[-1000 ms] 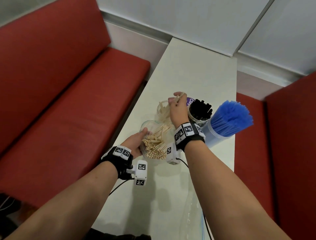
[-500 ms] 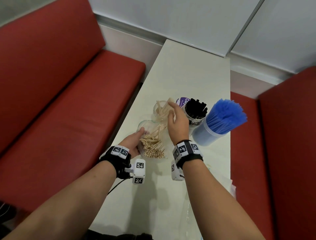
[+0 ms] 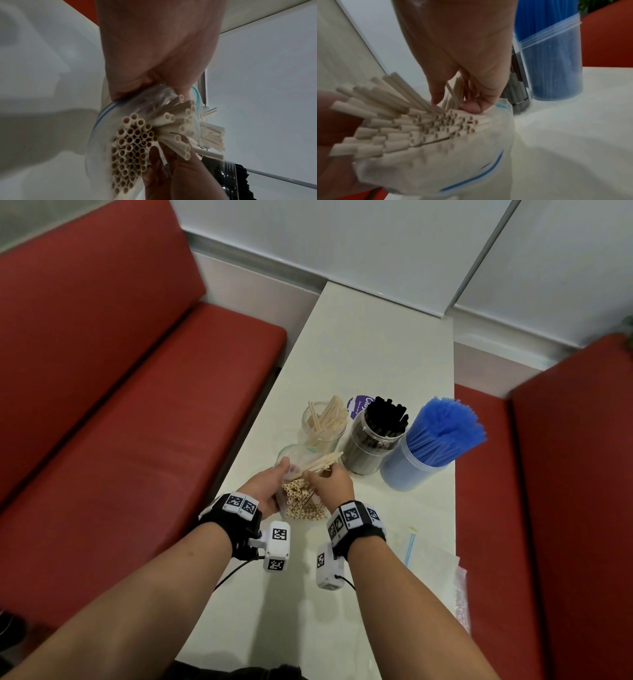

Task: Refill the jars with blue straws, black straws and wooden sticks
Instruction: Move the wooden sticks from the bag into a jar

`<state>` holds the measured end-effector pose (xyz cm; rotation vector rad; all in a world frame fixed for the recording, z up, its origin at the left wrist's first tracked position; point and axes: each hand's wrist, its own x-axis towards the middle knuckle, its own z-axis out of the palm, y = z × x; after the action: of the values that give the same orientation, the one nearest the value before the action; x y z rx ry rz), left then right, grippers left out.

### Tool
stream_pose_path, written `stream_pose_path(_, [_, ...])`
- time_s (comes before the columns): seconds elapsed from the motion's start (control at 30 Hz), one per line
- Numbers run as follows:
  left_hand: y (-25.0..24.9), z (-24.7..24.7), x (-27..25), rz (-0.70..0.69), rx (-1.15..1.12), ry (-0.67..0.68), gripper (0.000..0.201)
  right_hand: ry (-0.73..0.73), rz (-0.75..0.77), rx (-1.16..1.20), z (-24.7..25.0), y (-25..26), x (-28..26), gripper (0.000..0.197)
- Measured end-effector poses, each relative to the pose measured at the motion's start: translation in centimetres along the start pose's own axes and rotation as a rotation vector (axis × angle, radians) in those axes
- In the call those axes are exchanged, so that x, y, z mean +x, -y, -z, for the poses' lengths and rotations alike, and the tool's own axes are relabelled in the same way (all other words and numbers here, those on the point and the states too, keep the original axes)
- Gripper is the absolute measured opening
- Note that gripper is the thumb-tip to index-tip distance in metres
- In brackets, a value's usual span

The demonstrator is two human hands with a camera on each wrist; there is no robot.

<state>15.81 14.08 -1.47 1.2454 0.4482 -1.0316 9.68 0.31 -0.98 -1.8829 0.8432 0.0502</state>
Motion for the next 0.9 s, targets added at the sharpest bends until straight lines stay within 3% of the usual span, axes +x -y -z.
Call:
stream_pose_path(0.27, [-0.4, 0.4, 0.4, 0.021, -0.024, 0.032, 0.037, -0.009, 0.008, 0.121, -1.5, 0.0, -0.3, 0.023])
stream_pose_path(0.4, [-0.6, 0.6, 0.8, 0.023, -0.018, 0.029, 0.042, -0.085, 0.054, 0.184, -1.2, 0.0, -0.5, 0.013])
stream_pose_path(0.57, [-0.8, 0.3, 0.8, 0.028, -0.048, 0.036, 0.051, -0.137, 0.049, 0.069, -0.5, 0.8, -0.5, 0.029])
stream_pose_path(0.77, [-1.0, 0.3, 0.5, 0.048, -0.068, 0.021, 0.038, -0.18, 0.161, 0.272, 1.0, 2.7, -0.9, 0.031])
stream_pose_path(0.9, [-0.9, 0.4, 0.6, 0.045, -0.11, 0.028, 0.038, -0.182, 0.24, 0.414, 2.3, 4.2, -0.8, 0.017])
